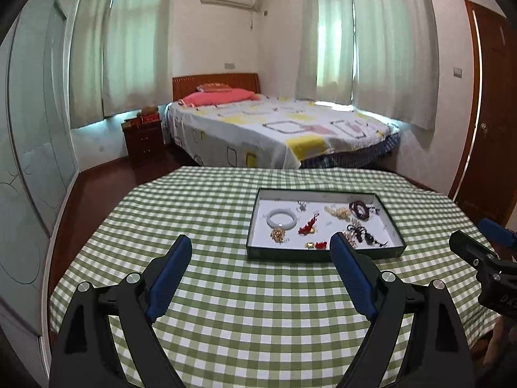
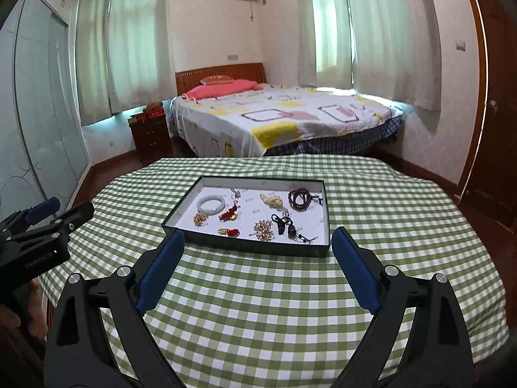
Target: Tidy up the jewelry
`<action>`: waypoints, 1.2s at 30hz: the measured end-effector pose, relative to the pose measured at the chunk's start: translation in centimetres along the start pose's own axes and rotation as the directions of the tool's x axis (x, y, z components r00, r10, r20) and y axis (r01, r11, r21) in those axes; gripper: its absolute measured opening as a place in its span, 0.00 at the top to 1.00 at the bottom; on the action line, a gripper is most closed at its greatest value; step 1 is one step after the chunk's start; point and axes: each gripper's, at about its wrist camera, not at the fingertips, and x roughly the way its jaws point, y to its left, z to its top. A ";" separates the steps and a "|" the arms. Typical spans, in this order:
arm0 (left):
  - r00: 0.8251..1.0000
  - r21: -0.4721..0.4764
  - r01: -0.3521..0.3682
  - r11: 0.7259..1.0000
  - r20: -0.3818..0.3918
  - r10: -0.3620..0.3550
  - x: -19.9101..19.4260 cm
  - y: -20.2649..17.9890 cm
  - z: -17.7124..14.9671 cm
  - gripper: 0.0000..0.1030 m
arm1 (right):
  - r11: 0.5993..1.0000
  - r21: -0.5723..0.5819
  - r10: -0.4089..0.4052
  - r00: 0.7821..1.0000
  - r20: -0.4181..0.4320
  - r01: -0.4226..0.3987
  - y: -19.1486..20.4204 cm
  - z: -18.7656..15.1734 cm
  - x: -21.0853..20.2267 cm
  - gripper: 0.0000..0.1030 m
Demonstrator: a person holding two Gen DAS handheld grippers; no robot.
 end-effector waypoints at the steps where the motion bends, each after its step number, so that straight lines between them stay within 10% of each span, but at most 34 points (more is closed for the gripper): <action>1: 1.000 0.000 0.000 1.000 0.013 0.000 -0.7 0.0 0.1 0.18 | 1.000 -0.004 -0.001 1.000 0.009 0.001 0.1 0.1 -0.6 0.12; 36: 0.993 -0.011 -0.003 1.000 0.115 0.004 -5.8 0.5 0.6 0.18 | 1.000 -0.025 -0.005 0.994 0.112 0.008 0.9 0.6 -7.1 0.12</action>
